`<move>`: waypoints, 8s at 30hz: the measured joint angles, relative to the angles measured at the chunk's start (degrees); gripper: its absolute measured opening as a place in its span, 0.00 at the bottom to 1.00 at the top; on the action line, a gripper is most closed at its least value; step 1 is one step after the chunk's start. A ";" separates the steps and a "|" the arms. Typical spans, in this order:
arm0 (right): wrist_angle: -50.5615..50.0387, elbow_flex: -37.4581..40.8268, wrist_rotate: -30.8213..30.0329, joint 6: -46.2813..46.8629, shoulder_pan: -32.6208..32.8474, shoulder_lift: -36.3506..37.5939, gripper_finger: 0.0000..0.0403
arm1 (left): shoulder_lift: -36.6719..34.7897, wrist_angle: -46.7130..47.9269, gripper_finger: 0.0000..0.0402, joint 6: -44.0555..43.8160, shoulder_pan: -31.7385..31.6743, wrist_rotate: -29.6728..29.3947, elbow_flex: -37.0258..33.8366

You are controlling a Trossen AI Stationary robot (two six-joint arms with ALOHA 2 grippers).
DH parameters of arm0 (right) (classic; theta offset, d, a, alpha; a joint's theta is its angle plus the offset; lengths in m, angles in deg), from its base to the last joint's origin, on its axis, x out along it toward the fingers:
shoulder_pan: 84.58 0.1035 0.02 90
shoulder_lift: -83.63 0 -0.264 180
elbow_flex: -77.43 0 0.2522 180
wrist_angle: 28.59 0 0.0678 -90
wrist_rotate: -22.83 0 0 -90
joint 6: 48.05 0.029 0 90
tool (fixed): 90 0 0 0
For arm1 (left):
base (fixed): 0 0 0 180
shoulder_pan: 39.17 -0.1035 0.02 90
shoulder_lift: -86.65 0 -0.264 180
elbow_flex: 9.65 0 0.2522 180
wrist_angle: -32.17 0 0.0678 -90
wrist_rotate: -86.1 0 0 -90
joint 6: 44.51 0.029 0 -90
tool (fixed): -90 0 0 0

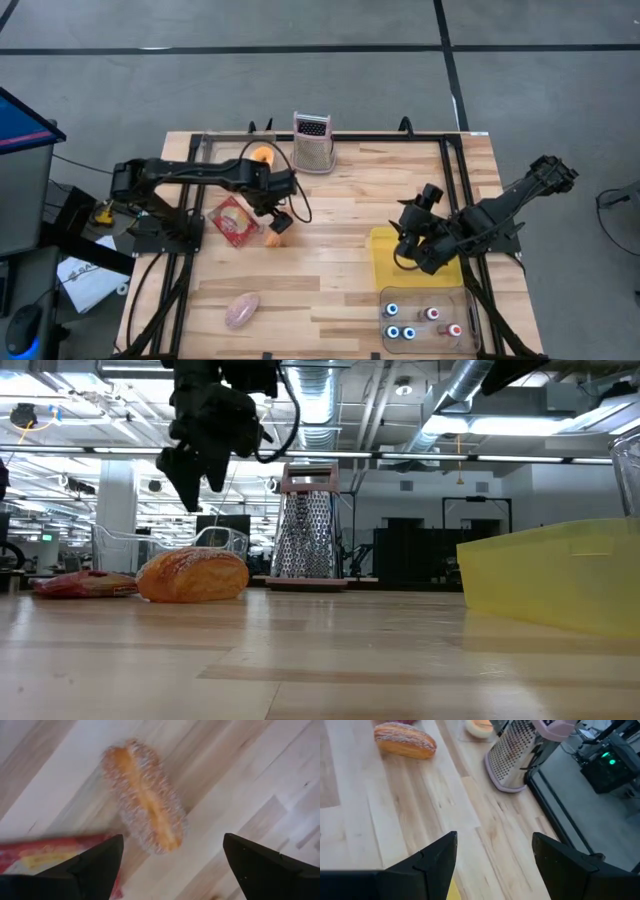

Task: Pick & Place Food Item
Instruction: Put the top bear claw into the top transparent bin, then put the bear claw into the top transparent bin

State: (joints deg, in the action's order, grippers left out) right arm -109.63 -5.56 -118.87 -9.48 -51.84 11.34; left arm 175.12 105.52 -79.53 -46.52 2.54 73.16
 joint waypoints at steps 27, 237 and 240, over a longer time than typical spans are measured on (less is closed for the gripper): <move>-0.04 0.00 6.97 0.00 2.19 0.02 0.62 | 12.74 -2.55 0.97 -2.27 -0.11 -3.21 -0.04; 5.33 -1.68 7.99 5.28 8.45 -0.04 0.62 | 11.12 -15.64 1.00 -57.46 46.97 6.83 -9.00; 5.34 -1.68 7.98 6.17 8.99 -0.04 0.62 | 11.12 -18.06 1.00 -57.48 46.97 6.77 -10.85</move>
State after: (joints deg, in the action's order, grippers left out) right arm -104.29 -7.24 -110.89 -3.31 -42.85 11.30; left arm 186.25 87.46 -137.01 0.44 9.31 62.32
